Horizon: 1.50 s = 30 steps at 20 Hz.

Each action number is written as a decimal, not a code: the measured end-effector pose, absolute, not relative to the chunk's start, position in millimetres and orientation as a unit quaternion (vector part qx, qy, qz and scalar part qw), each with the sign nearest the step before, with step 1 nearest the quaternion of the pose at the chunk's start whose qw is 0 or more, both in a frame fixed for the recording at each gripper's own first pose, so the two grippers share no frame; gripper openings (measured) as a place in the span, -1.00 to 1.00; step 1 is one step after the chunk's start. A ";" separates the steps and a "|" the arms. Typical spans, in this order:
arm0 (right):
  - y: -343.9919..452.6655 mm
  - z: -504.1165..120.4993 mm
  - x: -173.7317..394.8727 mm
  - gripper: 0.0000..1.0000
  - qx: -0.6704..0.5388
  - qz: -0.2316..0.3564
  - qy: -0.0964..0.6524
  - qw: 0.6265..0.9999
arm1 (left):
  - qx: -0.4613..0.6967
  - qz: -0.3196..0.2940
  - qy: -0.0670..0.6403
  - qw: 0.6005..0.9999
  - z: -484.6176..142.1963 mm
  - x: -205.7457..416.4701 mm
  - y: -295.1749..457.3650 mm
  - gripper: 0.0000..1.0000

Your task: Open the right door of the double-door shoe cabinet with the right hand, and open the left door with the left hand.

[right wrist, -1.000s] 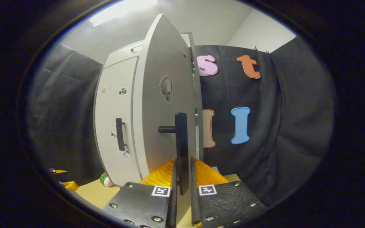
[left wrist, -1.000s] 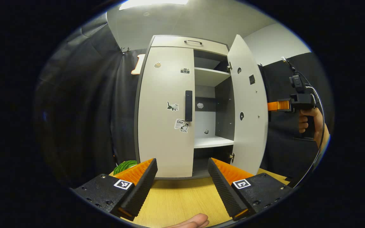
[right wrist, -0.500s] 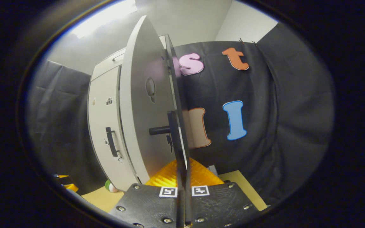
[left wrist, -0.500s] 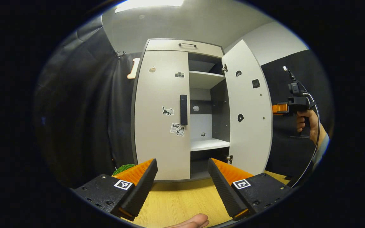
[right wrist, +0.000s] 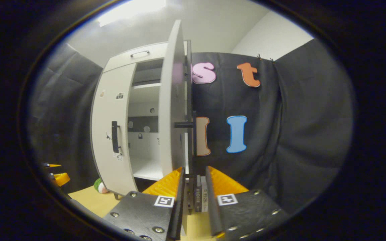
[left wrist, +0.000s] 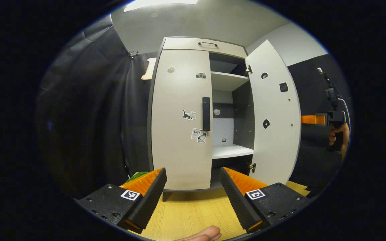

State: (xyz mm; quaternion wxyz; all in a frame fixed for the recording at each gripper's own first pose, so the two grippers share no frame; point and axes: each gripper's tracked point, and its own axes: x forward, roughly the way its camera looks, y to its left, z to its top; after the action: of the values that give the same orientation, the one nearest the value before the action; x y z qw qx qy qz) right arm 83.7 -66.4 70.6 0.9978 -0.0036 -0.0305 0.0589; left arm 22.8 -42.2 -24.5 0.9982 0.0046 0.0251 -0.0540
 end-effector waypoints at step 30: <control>-35.5 -70.4 -91.2 0.97 0.091 -0.011 -0.047 0.995 | -0.023 -0.059 -0.010 0.998 58.1 266.2 -111.7 0.97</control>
State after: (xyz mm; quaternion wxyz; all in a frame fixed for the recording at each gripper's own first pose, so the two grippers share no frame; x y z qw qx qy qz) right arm -91.2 -35.5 -70.4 0.9947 0.0912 -0.0467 -0.0114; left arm 266.2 -111.7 58.1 0.9980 -0.0226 -0.0100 -0.0589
